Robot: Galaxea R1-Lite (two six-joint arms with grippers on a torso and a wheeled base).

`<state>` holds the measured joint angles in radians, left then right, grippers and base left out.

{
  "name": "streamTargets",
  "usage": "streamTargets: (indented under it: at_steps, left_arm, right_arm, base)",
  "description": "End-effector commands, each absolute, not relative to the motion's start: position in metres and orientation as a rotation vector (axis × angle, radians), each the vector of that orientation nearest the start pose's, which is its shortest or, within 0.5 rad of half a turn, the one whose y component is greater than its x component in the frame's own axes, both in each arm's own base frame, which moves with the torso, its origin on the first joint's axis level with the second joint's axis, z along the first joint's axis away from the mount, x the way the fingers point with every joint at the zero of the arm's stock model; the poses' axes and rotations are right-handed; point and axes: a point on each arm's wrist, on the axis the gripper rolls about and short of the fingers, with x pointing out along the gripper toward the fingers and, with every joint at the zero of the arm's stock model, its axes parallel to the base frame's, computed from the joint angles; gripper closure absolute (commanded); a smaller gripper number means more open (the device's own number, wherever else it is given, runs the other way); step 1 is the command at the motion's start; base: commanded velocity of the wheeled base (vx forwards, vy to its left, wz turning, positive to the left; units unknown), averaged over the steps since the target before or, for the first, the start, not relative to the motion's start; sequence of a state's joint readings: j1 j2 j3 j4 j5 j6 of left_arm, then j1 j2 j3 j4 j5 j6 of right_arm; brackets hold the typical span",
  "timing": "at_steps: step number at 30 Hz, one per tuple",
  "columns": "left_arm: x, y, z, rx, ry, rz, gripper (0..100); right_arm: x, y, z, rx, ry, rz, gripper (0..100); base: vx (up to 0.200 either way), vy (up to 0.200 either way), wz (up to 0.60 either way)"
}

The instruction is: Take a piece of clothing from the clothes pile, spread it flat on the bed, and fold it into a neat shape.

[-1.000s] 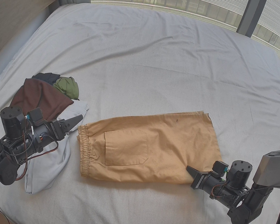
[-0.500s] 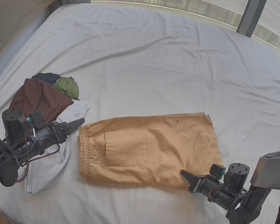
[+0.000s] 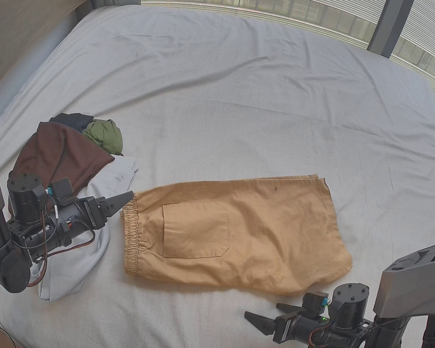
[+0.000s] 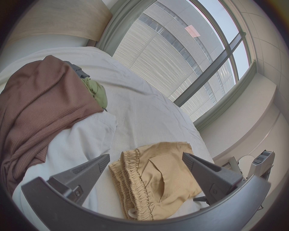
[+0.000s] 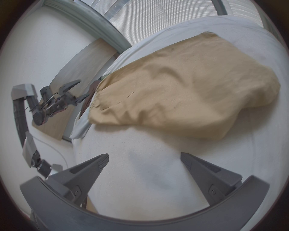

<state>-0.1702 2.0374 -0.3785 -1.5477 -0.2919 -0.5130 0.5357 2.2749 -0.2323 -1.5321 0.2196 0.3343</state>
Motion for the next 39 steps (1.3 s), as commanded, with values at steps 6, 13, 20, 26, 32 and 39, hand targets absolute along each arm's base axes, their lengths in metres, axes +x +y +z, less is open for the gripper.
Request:
streamTargets:
  at_steps: [6,13,20,26,32,39]
  left_arm:
    - [0.292,-0.059,0.048,-0.518,0.330,-0.404,0]
    - [0.294,-0.061,0.032,-0.523,0.386,-0.390,0]
    - [0.292,-0.067,0.017,-0.524,0.446,-0.397,0]
    - [0.291,-0.074,0.006,-0.520,0.488,-0.408,0]
    - [0.291,-0.086,-0.004,-0.547,0.529,-0.424,0]
    - [0.291,-0.097,-0.003,-0.608,0.544,-0.439,0]
  right_arm:
    - [0.209,0.179,-0.006,0.203,0.636,0.843,0]
    - [0.215,0.195,0.023,0.236,0.503,0.926,0]
    - [0.216,0.191,0.062,0.277,0.372,1.031,0]
    - [0.236,0.186,0.092,0.306,0.227,1.016,0]
    - [0.243,0.177,0.096,0.313,0.204,0.984,0]
    - [0.248,0.169,0.098,0.315,0.191,0.963,0]
  base:
    - [0.000,0.000,0.00]
    - [0.000,0.000,0.00]
    - [0.000,0.000,0.00]
    - [0.000,0.000,0.00]
    - [0.000,0.000,0.00]
    - [0.000,0.000,0.00]
